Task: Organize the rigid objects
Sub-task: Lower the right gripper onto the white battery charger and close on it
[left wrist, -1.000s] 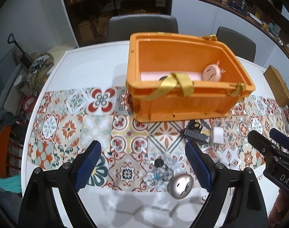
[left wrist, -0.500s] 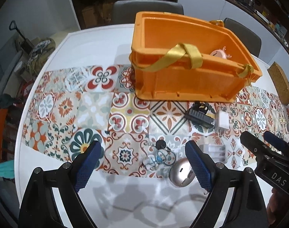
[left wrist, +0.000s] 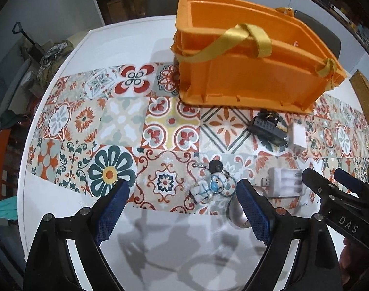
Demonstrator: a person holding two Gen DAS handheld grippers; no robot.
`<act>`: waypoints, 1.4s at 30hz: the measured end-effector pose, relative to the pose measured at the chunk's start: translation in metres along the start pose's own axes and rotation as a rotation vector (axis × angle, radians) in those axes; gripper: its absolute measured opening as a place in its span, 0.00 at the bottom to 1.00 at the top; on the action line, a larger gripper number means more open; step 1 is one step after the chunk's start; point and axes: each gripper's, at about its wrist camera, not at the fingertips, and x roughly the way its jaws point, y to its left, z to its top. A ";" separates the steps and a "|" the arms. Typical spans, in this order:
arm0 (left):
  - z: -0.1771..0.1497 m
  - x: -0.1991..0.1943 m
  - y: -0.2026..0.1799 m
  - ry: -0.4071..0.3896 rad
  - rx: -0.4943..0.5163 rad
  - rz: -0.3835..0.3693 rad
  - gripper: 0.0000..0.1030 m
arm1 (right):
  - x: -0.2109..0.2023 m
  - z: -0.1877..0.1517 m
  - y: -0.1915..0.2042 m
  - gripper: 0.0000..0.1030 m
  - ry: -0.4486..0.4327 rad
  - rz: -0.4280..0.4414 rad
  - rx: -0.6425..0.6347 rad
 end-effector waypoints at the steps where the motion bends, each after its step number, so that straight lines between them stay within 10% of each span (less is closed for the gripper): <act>1: -0.001 0.002 0.000 0.004 0.002 0.004 0.88 | 0.002 -0.001 0.000 0.84 0.006 0.001 0.000; 42: -0.007 0.046 -0.001 0.087 0.028 0.046 0.88 | 0.095 -0.005 0.002 0.87 0.169 -0.043 0.044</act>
